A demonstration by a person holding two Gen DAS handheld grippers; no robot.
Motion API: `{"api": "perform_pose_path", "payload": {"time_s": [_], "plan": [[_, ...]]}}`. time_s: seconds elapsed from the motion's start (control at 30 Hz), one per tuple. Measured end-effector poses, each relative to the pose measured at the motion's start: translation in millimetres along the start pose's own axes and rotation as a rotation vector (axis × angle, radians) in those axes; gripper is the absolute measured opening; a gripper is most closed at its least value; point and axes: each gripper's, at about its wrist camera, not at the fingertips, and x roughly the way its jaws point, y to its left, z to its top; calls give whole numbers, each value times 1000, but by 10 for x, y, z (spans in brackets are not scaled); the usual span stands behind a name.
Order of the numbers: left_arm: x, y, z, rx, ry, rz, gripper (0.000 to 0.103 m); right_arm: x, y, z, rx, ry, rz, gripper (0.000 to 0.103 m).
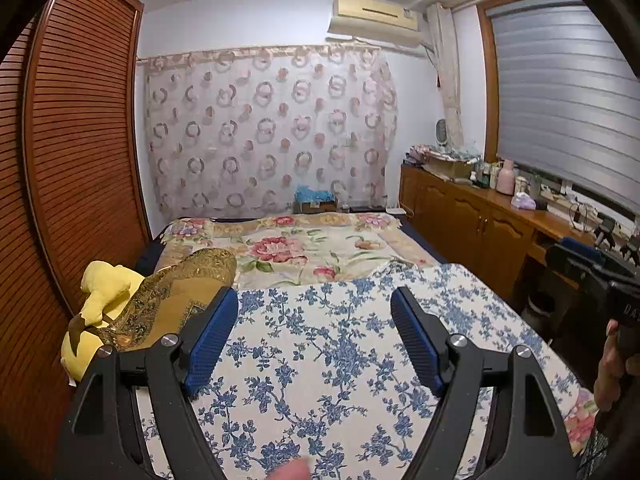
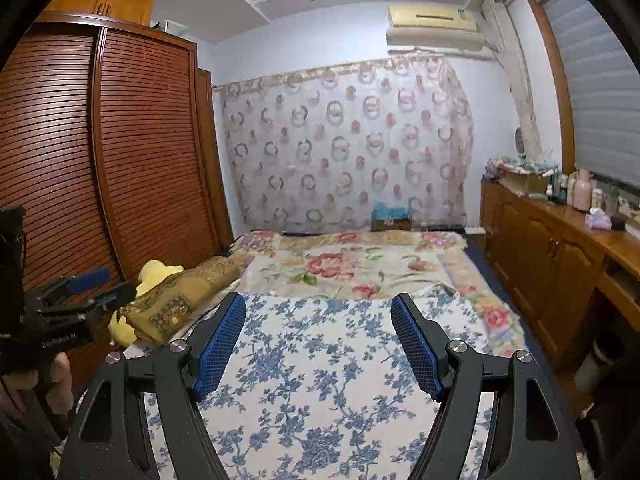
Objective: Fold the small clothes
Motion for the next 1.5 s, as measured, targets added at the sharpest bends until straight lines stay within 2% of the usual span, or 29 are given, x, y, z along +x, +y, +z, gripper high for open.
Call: {"api": "perform_pose_path", "payload": {"time_s": [0.17,0.37,1.5], "plan": [[-83,19,33,-22,-26,-9,79,50,78,-91,-18,-12,-21,77],[-63,36,13,-21,-20,6,79,77,102,-129,-21,-5,-19,77],[-53,53,-4,-19,-22,9,79,73,-62,-57,-21,0,-22,77]]}}
